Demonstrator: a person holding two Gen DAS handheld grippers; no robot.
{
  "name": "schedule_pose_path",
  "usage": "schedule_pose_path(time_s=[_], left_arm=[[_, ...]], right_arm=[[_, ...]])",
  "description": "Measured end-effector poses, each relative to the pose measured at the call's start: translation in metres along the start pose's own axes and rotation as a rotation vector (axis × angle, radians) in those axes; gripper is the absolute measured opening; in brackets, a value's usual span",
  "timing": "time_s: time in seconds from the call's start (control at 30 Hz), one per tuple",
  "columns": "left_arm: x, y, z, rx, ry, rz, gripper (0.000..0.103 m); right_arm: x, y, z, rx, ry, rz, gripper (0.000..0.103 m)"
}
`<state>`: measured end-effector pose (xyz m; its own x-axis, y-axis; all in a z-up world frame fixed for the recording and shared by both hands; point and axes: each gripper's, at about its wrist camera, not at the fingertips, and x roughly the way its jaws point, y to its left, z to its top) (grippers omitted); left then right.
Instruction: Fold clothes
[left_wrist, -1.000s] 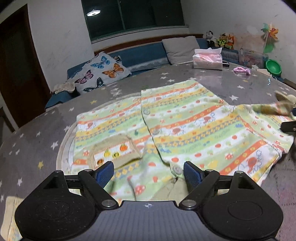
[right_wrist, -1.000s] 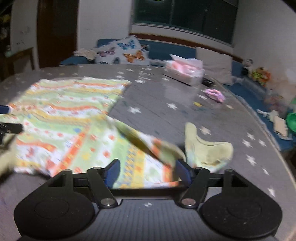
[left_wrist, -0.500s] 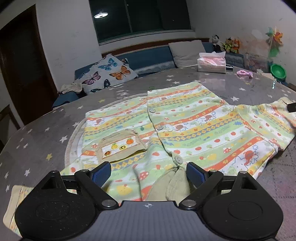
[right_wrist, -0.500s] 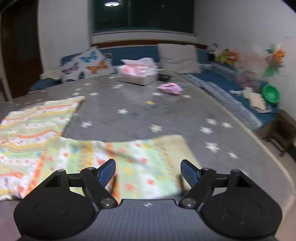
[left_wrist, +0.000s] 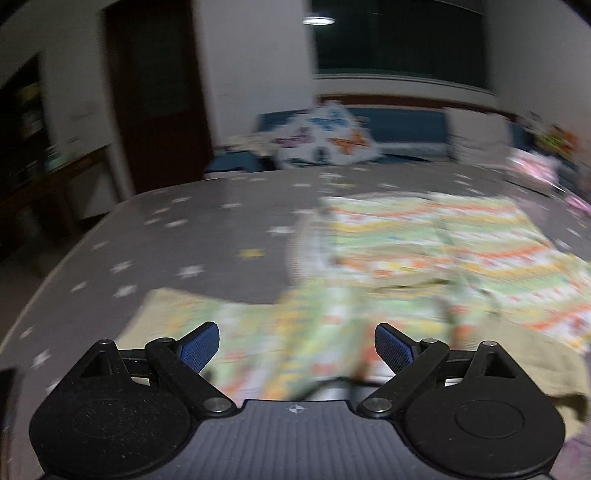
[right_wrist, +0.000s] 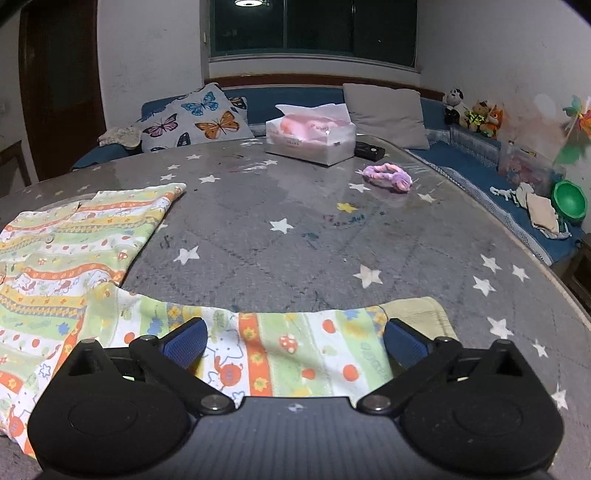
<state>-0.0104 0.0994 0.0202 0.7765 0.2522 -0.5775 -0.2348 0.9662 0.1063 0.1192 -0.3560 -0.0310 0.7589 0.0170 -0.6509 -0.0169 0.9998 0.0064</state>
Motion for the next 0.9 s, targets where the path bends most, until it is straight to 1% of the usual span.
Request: schedule_pose_path(time_s=[0.13,0.27,0.3,0.4,0.47,0.6,0.67,0.77,0.83,0.87,0.9], left_arm=[[0.007,0.042,0.002,-0.087,0.015,0.120,0.093],[0.024,0.072,0.004,-0.113,0.038,0.197,0.091],[0.030,0.077,0.005,-0.111,0.046,0.209,0.089],[0.049,0.089,0.007,-0.109,0.084,0.207,0.084],[0.062,0.095,0.009,-0.121,0.110,0.181,0.081],[0.071,0.099,0.012,-0.132,0.113,0.131,0.081],[0.076,0.101,0.013,-0.137,0.115,0.106,0.077],[0.080,0.104,0.015,-0.142,0.110,0.055,0.064],[0.081,0.106,0.016,-0.132,0.100,0.028,0.042],[0.082,0.107,0.017,-0.126,0.096,0.016,0.036],[0.082,0.106,0.017,-0.120,0.092,0.020,0.023]], right_arm=[[0.002,0.002,-0.001,-0.005,-0.006,0.002,0.103],[0.002,0.002,-0.001,-0.008,-0.008,0.000,0.103],[0.002,0.002,-0.001,-0.008,-0.008,0.000,0.103],[0.002,0.002,-0.002,-0.009,-0.009,0.000,0.103],[0.002,0.002,-0.002,-0.010,-0.009,0.000,0.103],[0.003,0.003,-0.002,-0.011,-0.010,-0.001,0.103],[0.003,0.003,-0.002,-0.011,-0.010,-0.002,0.103],[0.003,0.003,-0.002,-0.012,-0.011,-0.003,0.103],[0.003,0.003,-0.002,-0.012,-0.011,-0.003,0.103],[0.003,0.003,-0.002,-0.012,-0.011,-0.003,0.103],[0.003,0.003,-0.002,-0.012,-0.011,-0.003,0.103]])
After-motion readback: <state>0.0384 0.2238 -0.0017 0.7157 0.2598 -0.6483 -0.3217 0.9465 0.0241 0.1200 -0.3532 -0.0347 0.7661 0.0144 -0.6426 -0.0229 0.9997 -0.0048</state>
